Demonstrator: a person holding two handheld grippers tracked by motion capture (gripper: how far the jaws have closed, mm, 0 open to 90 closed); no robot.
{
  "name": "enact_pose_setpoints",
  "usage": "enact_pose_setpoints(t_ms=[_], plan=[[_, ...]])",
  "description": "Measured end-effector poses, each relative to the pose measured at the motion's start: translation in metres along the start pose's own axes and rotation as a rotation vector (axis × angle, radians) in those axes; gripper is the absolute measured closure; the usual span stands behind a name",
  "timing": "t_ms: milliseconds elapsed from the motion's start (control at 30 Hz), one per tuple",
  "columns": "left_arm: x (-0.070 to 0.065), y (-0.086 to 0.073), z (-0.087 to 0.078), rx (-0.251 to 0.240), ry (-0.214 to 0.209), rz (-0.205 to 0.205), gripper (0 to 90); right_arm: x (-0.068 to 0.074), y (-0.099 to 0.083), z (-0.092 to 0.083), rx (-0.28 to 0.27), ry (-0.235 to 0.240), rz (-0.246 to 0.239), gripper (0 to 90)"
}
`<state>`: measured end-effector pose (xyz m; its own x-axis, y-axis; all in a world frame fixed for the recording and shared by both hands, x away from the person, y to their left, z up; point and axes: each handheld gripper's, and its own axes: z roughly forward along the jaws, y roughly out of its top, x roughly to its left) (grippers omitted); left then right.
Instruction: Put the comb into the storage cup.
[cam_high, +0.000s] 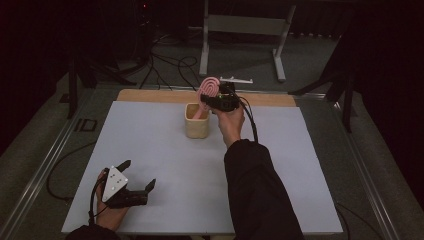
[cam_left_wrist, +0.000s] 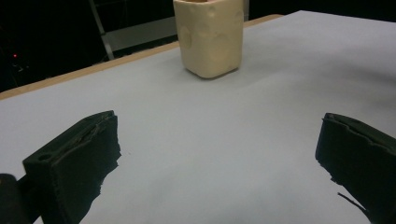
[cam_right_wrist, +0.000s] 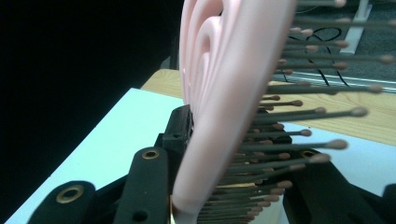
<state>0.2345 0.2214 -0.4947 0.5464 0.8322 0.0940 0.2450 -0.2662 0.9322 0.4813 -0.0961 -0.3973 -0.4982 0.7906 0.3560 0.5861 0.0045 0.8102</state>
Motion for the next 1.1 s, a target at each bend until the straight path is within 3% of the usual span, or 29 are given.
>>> enact_pose_setpoints(t_ms=[1100], plan=[[0.000,0.000,0.000,-0.003,0.000,-0.002,0.0,0.008,-0.004,0.011,0.023,0.001,-0.014,62.3]])
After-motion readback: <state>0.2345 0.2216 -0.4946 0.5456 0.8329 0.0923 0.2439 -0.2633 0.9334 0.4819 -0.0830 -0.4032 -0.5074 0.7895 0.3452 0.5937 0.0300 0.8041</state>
